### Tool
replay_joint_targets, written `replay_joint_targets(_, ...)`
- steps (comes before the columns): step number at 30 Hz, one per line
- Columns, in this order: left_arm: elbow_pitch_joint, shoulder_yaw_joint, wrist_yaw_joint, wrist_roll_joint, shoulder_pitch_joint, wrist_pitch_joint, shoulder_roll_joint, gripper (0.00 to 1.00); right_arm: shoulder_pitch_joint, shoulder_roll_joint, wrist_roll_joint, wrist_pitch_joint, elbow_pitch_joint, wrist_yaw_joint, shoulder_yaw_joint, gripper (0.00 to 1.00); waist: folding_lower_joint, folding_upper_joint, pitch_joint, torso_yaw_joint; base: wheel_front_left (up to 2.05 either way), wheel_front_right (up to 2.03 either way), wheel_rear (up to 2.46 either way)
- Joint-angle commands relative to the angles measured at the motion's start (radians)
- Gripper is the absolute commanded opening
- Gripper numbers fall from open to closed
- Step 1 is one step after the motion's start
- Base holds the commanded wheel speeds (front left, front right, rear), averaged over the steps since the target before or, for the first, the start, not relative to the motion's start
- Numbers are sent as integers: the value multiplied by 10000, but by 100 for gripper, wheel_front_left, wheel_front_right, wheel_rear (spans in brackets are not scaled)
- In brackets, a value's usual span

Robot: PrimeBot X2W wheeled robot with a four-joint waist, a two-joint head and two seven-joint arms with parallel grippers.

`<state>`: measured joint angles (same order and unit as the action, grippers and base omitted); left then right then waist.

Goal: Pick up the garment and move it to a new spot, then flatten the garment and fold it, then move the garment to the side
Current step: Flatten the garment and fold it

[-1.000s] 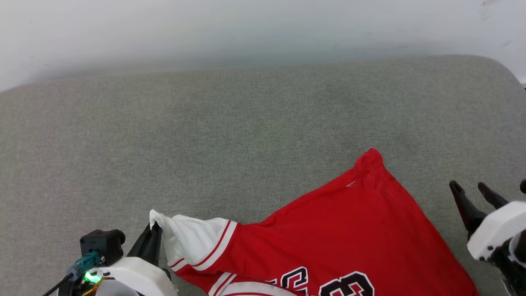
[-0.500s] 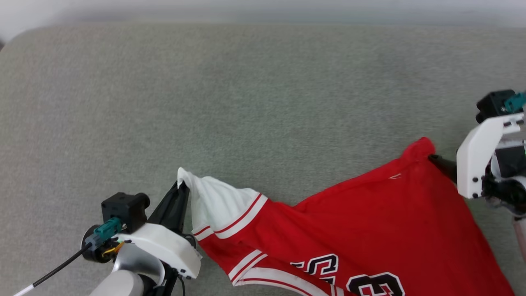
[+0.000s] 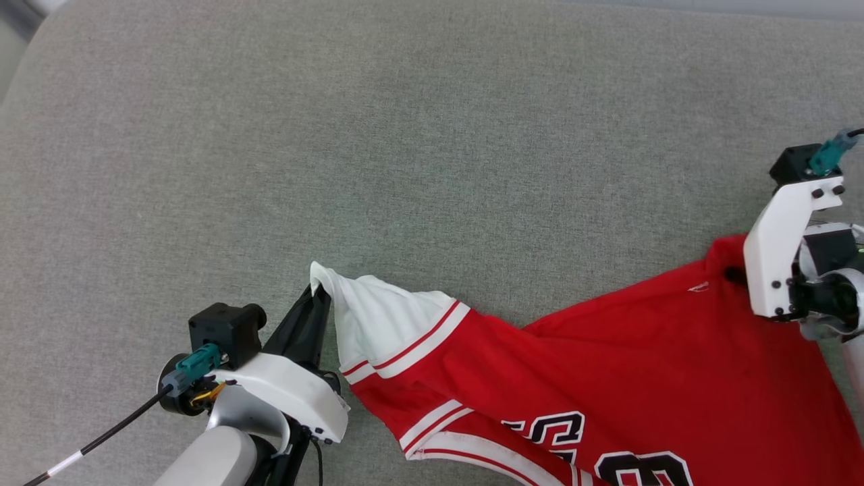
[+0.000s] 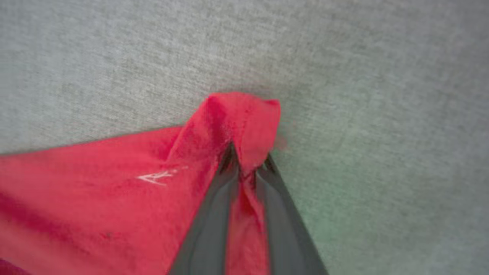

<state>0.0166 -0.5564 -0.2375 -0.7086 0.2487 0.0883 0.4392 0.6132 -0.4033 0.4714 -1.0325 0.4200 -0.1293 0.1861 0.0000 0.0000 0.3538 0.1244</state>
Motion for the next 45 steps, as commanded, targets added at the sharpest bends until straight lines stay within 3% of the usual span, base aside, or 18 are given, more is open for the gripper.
replay_joint_targets(1, -96, -3, 48, -37, 78, 49, -15, 0, -522, 354, 103, -256, 502, -24, 368, 0, 0, 0, -71, -10, 0, 0, 0)
replay_joint_targets(8, -387, 62, 138, -62, 166, 149, 97, 0, -31, 277, 139, 418, 285, -24, 149, 0, 0, 0, -651, -199, 0, 0, 0)
replay_joint_targets(14, -573, 341, 360, -247, 689, 56, 286, 0, 408, 413, -138, 1768, 217, -12, -33, 0, 0, 0, -1426, -695, 0, 0, 0)
replay_joint_targets(22, -1612, 889, 685, -430, 2544, -213, 382, 0, 1276, 967, -491, 3880, 739, -12, -195, 0, 0, 0, -2152, -1541, 0, 0, 0)
replay_joint_targets(26, -3010, 1047, 1086, -237, 4546, -268, 385, 0, 2516, 1261, -743, 5234, 1351, -10, -178, 0, 0, 0, -2189, -2037, 0, 0, 0)
replay_joint_targets(34, -4526, 1095, 1615, 456, 8154, -51, 300, 0, 4886, 1236, -1262, 7201, 1749, -10, -575, 0, 0, 0, -967, -2170, 0, 0, 0)
replay_joint_targets(45, -5730, 1171, 2071, 1542, 13381, 473, 299, 0, 8576, 873, -1473, 8231, 1513, -12, -671, 0, 0, 0, 1568, -2159, 0, 0, 0)
